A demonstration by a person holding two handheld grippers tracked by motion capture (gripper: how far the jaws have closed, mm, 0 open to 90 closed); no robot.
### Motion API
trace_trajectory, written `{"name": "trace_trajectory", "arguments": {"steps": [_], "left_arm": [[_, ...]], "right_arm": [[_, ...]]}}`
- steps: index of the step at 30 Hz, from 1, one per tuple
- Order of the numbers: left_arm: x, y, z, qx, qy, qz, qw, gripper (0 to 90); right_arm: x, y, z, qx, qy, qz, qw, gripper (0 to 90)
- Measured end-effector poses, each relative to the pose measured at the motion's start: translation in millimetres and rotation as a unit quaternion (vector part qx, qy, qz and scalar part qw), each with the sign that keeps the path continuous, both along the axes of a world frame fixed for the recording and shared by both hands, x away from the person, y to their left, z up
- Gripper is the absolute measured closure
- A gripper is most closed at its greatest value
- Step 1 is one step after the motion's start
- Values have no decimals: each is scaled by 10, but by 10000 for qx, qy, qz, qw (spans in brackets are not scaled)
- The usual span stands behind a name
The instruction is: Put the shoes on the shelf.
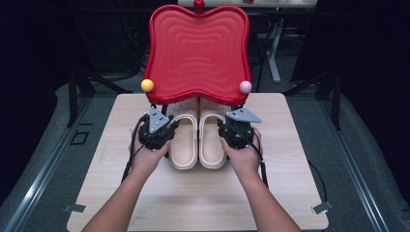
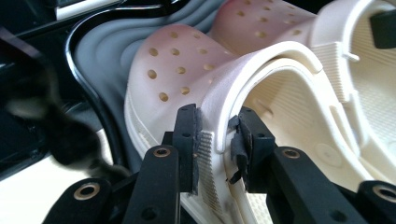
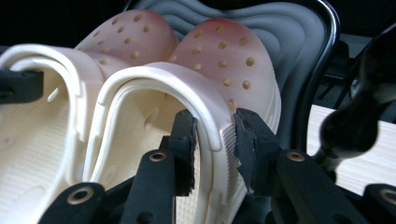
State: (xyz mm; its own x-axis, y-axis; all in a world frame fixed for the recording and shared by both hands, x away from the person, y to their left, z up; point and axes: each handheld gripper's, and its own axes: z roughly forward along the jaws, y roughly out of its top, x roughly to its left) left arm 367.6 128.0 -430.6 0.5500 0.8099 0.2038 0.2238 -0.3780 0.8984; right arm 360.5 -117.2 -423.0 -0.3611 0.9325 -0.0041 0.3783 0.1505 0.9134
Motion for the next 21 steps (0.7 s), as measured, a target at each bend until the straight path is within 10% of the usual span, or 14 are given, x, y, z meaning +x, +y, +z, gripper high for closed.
{"name": "trace_trajectory", "arguments": {"steps": [21], "left_arm": [[41, -41, 11, -320, 90, 221, 9992, 650]], "right_arm": [[-31, 94, -6, -106, -41, 38, 9999, 657]]}}
